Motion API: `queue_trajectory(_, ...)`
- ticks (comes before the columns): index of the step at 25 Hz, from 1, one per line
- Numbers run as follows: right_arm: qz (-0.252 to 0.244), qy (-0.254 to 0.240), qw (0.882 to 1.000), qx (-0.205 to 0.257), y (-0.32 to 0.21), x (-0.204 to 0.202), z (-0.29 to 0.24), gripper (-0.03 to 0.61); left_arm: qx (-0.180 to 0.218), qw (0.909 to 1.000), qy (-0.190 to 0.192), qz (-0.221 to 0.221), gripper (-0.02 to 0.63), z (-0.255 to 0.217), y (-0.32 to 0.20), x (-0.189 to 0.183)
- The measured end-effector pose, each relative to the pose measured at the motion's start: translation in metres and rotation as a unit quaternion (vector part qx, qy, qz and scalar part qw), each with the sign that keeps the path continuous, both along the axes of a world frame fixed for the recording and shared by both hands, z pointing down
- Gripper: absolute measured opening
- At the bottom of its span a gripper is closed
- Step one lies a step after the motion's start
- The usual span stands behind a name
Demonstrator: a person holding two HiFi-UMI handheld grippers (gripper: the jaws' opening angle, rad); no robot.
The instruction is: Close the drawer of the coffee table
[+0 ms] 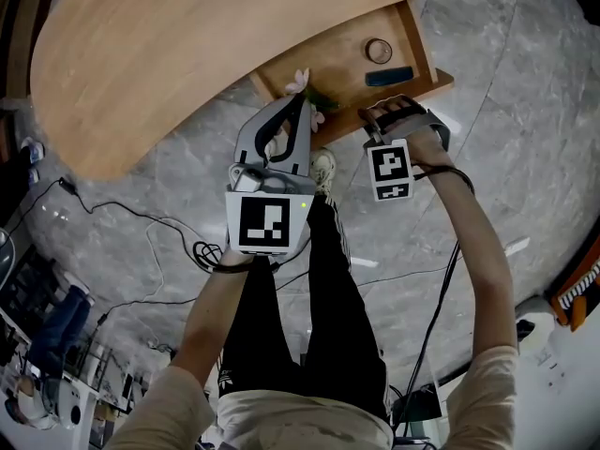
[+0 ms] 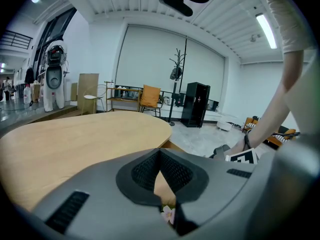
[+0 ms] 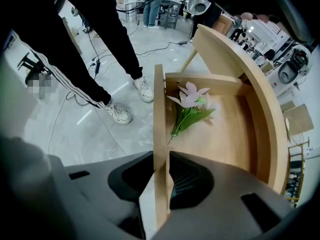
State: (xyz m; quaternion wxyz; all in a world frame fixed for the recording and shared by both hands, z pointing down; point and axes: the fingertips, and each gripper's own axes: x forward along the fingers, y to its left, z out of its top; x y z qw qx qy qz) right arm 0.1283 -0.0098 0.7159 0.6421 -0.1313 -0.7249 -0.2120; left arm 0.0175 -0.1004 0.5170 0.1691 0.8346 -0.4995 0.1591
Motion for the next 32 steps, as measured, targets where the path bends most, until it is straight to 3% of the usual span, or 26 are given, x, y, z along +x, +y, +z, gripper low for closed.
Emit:
queue_trajectory(2,-0.009,0.002,1.0,-0.002,0.001,0.0,0.001,0.08,0.001,1.0,0.001,0.0,0.008,0.0,-0.002,0.001)
queue_trajectory(9,-0.007,0.001,1.0,-0.004,0.0,0.0,0.003,0.08,-0.009,0.9998,0.012,-0.009,0.008,0.001,-0.007,0.002)
queue_trajectory(18,-0.01,-0.004,1.0,0.018,0.002,0.004,0.002,0.077,0.001,1.0,-0.002,-0.004,0.008,-0.004,-0.001,0.0)
queue_trajectory(32,0.006,-0.027,0.997,0.07,-0.016,-0.005,-0.049,0.092,0.01,0.9999,0.003,-0.011,0.008,-0.018,0.0,-0.013)
